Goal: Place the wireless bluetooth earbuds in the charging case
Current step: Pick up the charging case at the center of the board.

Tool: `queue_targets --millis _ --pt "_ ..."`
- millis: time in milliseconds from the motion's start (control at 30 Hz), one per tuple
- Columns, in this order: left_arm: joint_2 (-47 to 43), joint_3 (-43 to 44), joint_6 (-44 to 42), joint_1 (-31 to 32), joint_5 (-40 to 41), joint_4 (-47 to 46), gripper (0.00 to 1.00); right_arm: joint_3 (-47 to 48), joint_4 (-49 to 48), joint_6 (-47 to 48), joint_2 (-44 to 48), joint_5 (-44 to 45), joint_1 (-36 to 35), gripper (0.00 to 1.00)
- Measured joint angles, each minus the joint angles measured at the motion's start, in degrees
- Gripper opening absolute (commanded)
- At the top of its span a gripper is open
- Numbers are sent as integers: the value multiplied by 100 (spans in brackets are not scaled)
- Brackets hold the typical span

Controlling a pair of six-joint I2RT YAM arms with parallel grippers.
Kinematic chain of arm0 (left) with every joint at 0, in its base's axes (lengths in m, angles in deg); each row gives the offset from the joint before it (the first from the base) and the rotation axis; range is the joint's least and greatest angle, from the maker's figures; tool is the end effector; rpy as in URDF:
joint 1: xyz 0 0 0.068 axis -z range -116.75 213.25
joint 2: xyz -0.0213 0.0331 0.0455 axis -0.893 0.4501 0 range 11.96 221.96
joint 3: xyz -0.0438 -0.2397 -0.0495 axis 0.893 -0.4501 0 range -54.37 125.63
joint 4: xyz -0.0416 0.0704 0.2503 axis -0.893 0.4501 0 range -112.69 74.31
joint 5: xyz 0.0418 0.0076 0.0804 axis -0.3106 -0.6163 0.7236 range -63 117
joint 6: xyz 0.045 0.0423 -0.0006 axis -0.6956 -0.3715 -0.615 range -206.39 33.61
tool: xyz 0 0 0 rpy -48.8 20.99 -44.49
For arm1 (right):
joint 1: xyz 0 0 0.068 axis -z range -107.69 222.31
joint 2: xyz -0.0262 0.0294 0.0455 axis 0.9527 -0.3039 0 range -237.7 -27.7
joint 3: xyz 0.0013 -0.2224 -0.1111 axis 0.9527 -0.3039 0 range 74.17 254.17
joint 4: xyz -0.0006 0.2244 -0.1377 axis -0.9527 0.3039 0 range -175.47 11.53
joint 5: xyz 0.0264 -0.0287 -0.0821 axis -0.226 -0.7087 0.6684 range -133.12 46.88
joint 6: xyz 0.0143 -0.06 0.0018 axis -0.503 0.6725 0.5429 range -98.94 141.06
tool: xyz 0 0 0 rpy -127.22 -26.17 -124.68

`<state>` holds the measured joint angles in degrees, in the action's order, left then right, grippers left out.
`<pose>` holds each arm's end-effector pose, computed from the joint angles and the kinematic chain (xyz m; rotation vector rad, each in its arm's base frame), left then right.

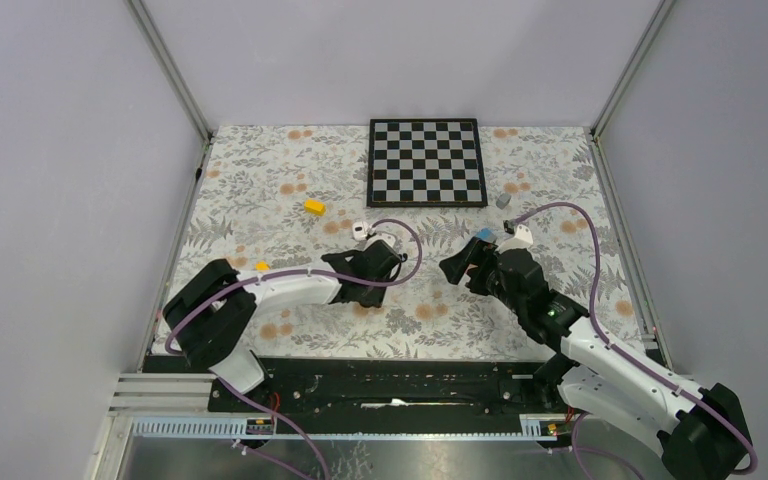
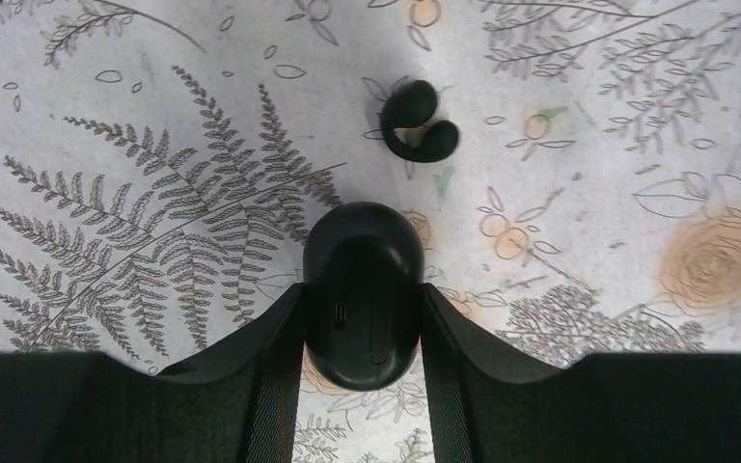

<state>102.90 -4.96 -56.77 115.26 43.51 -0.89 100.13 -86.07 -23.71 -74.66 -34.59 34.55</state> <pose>0.1964 -0.2297 0.1276 0.4174 2.5708 -0.1176 0.1794 0.1301 0.2138 0.2267 1.9983 0.8078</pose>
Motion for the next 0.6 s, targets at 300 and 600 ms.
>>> queue_targets --millis 300,600 --pt "-603 341 -175 -258 -1996 138 18 -188 -684 35 -168 -1005 334 93" --pt "-1054 57 485 -1432 -5243 -1456 16 -507 -1934 -785 -595 -2573 1010 94"
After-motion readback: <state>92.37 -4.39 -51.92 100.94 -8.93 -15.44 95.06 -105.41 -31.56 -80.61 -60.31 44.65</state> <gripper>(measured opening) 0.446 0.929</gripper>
